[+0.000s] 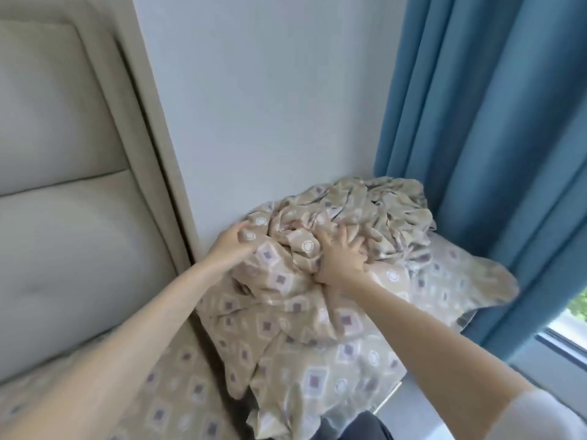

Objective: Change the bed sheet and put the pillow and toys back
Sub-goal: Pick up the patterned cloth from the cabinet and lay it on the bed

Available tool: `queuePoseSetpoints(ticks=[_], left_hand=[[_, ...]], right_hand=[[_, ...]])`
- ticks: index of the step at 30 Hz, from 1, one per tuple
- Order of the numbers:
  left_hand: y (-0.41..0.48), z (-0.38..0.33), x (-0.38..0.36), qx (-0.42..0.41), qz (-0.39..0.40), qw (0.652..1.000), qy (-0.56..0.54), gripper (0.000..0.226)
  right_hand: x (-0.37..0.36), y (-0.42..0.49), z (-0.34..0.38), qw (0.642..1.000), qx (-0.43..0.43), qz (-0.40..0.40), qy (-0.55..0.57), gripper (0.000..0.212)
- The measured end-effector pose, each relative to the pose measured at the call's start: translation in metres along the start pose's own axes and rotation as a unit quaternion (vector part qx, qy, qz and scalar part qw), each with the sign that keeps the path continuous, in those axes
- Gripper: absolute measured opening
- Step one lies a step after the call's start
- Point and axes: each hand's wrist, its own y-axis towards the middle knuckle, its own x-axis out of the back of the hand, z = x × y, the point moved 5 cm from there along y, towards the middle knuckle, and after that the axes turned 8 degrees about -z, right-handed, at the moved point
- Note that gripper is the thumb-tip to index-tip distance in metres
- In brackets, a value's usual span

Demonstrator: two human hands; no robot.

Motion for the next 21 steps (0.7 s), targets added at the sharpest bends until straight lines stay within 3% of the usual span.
queuePoseSetpoints(ticks=[5, 12, 15, 18, 21], left_hand=[[0.001, -0.016, -0.012, -0.058, 0.091, 0.99, 0.094, 0.088], [0.043, -0.067, -0.05, -0.148, 0.072, 0.985, 0.043, 0.117], [0.075, -0.087, -0.059, -0.106, 0.136, 0.985, 0.004, 0.133], [0.095, -0.112, -0.054, -0.072, 0.216, 0.972, 0.064, 0.152], [0.094, -0.135, -0.043, -0.049, 0.266, 0.958, 0.1, 0.156]], right_hand=[[0.013, 0.022, -0.008, 0.986, 0.079, -0.143, 0.027, 0.044], [0.06, 0.079, -0.022, 0.958, 0.136, -0.242, 0.067, 0.02], [0.082, 0.112, -0.027, 0.961, 0.142, -0.219, 0.09, 0.019], [0.11, 0.136, -0.026, 0.973, 0.138, -0.159, 0.098, 0.016], [0.135, 0.144, -0.023, 0.981, 0.136, -0.104, 0.094, 0.014]])
